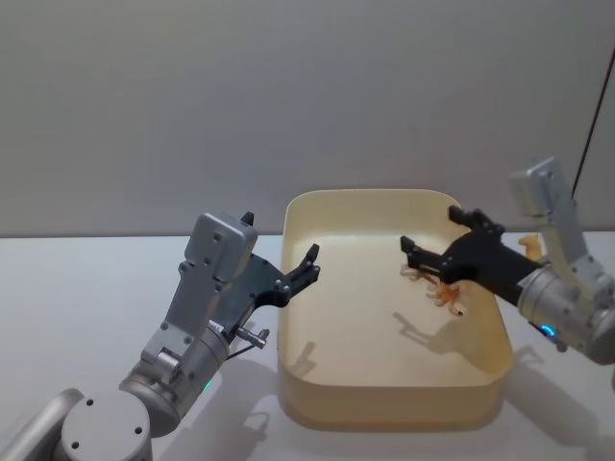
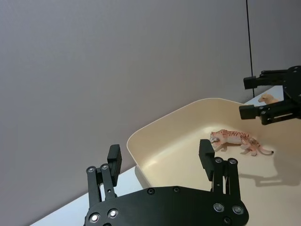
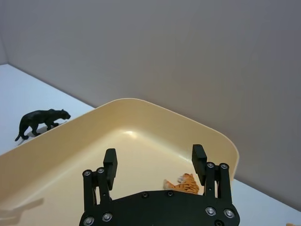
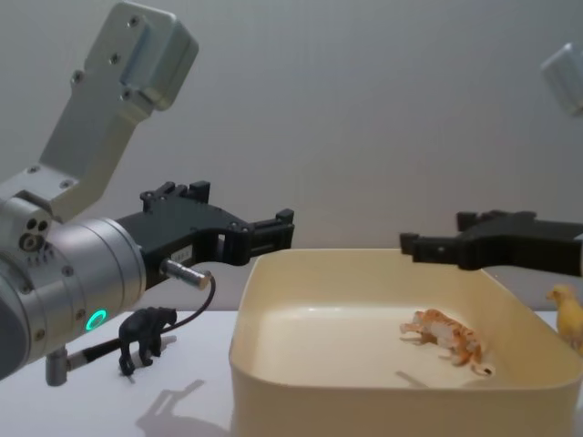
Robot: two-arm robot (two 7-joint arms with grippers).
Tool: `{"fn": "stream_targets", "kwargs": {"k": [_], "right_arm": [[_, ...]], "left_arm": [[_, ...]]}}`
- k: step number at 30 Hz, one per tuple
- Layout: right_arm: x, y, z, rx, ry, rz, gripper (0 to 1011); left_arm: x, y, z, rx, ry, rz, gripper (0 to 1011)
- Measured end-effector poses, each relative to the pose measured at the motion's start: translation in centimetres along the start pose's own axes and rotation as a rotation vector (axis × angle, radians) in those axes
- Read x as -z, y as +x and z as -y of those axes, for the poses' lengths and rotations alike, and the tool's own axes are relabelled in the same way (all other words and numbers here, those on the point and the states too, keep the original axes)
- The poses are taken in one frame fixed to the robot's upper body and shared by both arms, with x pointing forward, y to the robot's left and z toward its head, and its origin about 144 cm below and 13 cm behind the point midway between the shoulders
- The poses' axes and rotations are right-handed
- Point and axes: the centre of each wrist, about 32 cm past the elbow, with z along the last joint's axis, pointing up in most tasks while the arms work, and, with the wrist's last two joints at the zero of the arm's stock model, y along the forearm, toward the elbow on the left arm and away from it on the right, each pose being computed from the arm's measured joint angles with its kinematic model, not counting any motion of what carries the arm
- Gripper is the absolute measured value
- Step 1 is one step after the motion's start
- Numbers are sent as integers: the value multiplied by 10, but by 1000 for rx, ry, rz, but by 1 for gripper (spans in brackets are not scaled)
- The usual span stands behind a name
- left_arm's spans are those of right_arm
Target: Pick up the toy alternately with two hands and place it into the central storage box.
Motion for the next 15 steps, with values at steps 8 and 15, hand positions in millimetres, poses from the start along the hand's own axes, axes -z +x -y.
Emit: {"fn": "stream_targets", "kwargs": {"k": [8,15], "right_arm": [[-5,13,17,81,25,-5,1001],[-8,26,42,176,23,-23,1001]], "left_arm": [[0,0,0,0,0,0,1001],[0,0,0,0,0,0,1001]]}}
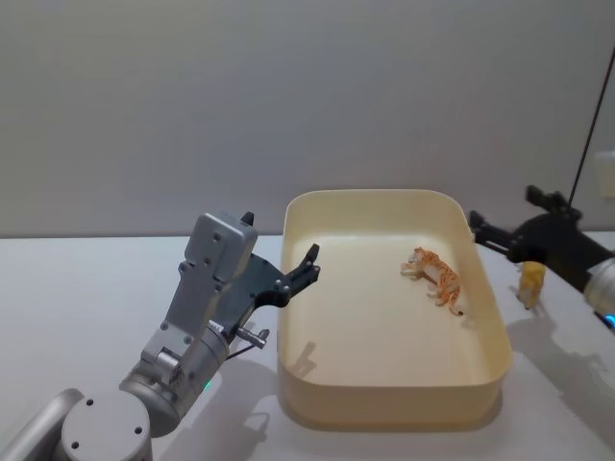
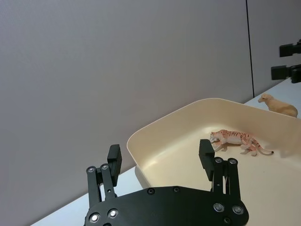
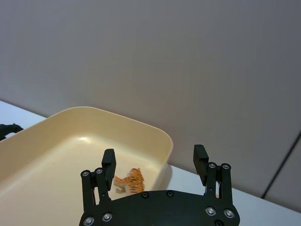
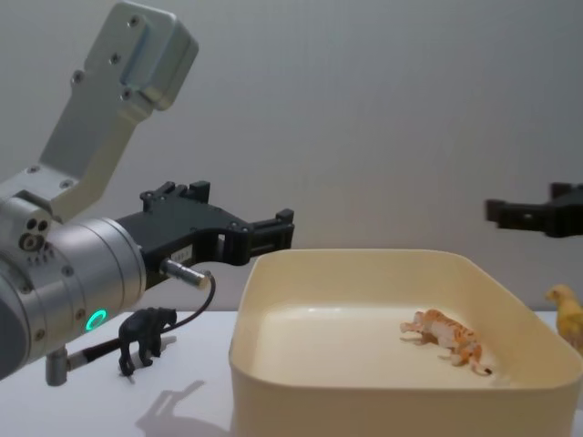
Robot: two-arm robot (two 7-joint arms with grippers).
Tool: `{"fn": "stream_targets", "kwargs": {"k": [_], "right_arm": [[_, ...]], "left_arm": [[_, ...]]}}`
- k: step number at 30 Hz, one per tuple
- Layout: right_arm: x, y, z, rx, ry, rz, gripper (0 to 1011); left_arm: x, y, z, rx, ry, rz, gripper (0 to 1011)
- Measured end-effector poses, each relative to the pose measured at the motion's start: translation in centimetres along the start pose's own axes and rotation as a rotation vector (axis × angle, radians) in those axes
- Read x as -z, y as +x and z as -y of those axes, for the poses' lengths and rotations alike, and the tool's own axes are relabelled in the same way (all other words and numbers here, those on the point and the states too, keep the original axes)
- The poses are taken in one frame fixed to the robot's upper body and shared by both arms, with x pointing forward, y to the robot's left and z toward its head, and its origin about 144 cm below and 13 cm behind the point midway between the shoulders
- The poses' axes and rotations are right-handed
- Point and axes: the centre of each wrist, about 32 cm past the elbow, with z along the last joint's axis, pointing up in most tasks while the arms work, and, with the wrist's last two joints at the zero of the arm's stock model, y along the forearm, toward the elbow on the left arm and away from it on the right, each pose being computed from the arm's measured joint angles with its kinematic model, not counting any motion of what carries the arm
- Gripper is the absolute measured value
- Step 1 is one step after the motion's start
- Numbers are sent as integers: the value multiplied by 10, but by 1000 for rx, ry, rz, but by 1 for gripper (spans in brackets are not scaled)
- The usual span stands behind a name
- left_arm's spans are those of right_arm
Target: Pick up the toy alternately with two hands and place it into the central storage box.
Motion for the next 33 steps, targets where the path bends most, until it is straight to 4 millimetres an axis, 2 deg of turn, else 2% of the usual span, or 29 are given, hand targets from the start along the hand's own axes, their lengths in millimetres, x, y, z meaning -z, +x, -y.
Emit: {"fn": "stream_targets", "kwargs": {"k": [10,17,25,33], "right_arm": [[5,14,29,95,-72,-43,1001],[15,15,39,137,-135,-67,1001],[26,13,36,160,-184,-79,1001],[39,11,20,184,-215,-78,1001]], "left_arm": [[0,0,0,0,0,0,1001],[0,0,0,0,0,0,1001],[0,0,0,0,0,0,1002],[0,0,0,0,0,0,1001]]}}
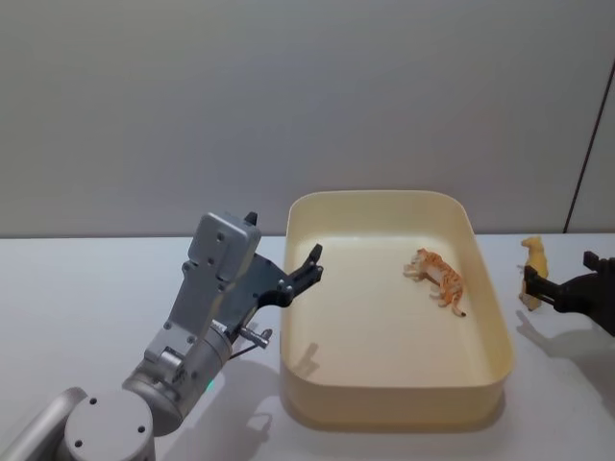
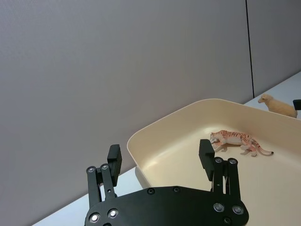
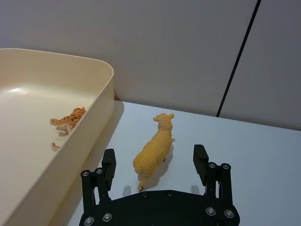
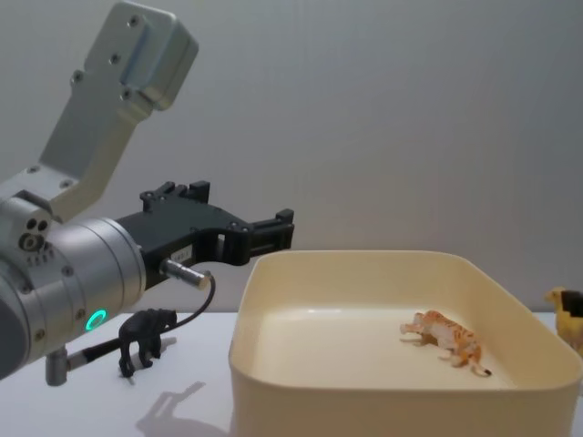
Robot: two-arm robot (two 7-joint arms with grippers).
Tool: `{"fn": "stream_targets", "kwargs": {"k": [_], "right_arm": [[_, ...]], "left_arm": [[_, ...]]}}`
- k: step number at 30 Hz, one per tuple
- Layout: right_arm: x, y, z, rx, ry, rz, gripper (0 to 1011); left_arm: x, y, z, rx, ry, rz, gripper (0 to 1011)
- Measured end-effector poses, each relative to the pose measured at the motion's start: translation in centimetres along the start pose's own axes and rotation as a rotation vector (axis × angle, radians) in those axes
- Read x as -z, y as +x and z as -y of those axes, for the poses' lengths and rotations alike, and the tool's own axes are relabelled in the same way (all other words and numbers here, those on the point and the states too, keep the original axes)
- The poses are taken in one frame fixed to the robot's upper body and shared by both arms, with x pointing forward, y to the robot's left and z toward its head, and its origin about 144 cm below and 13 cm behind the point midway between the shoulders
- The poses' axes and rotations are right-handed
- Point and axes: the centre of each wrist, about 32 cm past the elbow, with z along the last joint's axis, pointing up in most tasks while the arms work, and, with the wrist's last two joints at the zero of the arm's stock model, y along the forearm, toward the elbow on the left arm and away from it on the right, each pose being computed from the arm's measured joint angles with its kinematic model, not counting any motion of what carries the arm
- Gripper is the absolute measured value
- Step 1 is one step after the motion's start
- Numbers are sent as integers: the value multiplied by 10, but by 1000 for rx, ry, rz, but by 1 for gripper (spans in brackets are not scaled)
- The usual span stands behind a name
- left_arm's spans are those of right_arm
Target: Pick up the toy alternately with two hands and place it into the central storage box.
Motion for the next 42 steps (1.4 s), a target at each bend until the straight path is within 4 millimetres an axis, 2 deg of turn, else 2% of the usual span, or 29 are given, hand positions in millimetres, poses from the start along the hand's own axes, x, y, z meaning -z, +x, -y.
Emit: {"fn": "stream_targets", "kwargs": {"k": [17,20,24,25,30,32,39,40,42], "right_arm": [[13,-13,-41,15,-30,25,1001],[14,-15,-47,13,-32,29,960],[15,-18,-52,10,-33,33,878],[16,-18,-53,10,-34,34,822],[16,-20,-58,6,-36,38,704],[17,-21,-59,4,-37,39,616],[17,-22,-63,1,-37,42,434],[17,-23,-63,1,-37,42,384],[17,-23,-63,1,-36,42,362]], "left_arm": [[0,0,0,0,0,0,1001],[0,0,0,0,0,0,1002],[0,0,0,0,0,0,1002],[0,0,0,0,0,0,1002],[0,0,0,0,0,0,1002],[0,0,0,0,0,0,1002],[0,0,0,0,0,0,1002],[0,0,0,0,0,0,1002],[0,0,0,0,0,0,1002]]}}
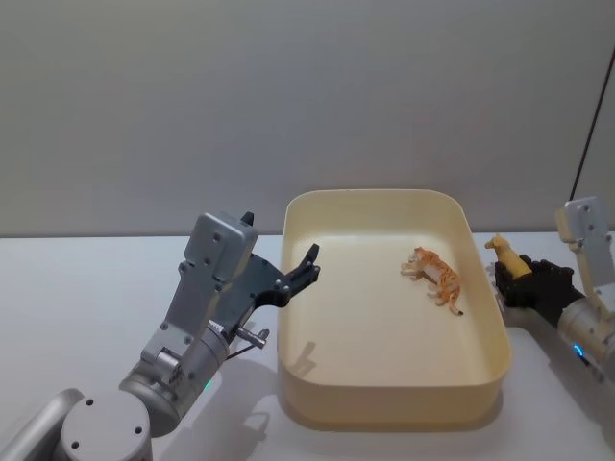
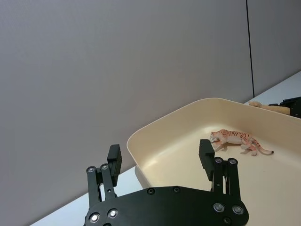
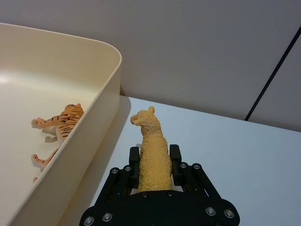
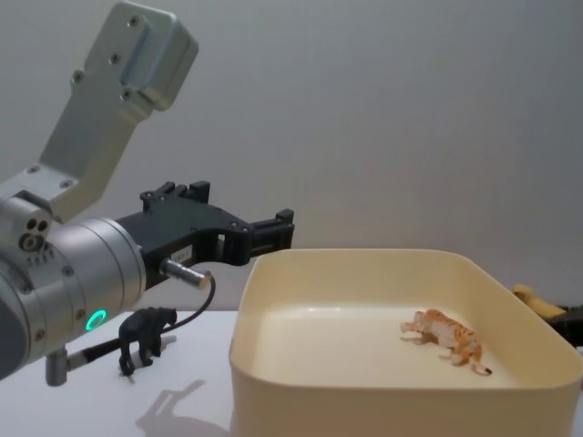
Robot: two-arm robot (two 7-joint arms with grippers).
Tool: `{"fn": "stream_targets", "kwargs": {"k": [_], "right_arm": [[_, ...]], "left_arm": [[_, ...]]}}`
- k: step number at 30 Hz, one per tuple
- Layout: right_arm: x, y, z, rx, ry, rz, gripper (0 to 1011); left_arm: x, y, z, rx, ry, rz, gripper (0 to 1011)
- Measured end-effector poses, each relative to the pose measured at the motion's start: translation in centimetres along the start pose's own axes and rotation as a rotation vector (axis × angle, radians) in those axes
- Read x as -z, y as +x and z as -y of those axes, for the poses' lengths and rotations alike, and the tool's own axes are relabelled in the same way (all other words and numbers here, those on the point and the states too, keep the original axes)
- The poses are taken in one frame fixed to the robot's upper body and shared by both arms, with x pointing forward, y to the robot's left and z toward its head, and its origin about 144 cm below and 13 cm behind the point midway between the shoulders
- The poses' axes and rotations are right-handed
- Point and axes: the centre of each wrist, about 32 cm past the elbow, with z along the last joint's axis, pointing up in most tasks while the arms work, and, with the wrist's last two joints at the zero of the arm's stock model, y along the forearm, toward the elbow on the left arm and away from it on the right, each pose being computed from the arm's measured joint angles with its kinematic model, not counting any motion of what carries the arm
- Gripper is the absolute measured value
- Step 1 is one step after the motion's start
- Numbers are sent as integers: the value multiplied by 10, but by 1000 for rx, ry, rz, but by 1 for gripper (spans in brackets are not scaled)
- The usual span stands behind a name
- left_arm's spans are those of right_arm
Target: Pick up the toy alternately with two hands and place it into the central storage box.
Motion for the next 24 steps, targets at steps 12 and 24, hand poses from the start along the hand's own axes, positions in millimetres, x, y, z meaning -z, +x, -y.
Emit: {"fn": "stream_targets", "kwargs": {"k": [12,24], "right_arm": [[-1,4,12,-20,49,27,357],[-21,10,40,-121,149,54,357]], "left_arm": [[0,0,0,0,0,0,1002],[0,0,0,0,0,0,1002]]}}
